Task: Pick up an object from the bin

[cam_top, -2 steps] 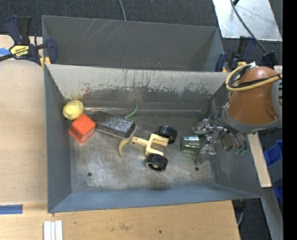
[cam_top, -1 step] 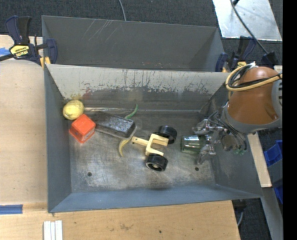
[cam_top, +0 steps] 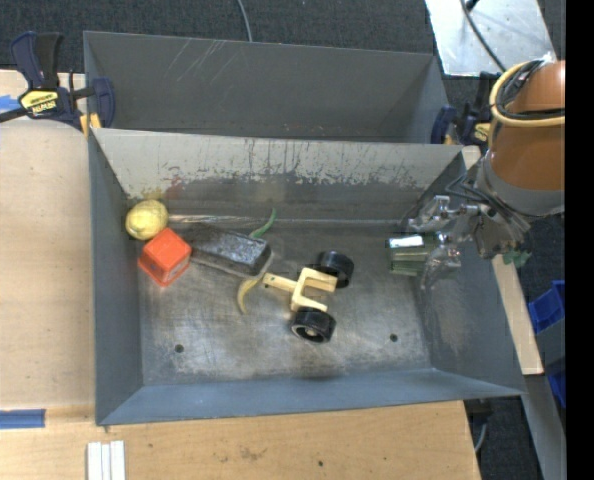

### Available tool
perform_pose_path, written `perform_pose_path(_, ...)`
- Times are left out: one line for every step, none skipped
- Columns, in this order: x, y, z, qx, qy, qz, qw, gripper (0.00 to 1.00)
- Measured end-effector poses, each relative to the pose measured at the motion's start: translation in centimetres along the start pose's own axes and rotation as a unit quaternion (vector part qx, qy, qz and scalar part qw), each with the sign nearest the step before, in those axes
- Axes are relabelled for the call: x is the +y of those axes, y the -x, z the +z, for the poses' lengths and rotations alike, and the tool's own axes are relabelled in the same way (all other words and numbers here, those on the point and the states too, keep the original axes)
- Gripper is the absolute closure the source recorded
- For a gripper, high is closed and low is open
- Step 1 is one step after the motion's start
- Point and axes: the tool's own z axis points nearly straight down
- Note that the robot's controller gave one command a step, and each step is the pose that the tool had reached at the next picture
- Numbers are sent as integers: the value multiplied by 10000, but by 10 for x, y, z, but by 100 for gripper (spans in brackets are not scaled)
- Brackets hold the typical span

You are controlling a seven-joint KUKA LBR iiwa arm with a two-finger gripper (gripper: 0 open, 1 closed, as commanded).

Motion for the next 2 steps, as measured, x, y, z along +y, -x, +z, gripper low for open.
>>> perform_pose_path(0, 0, 0, 1, 0, 0, 10000, 100)
perform_pose_path(14, 2, 19, -14, -7, -158, 9999, 100)
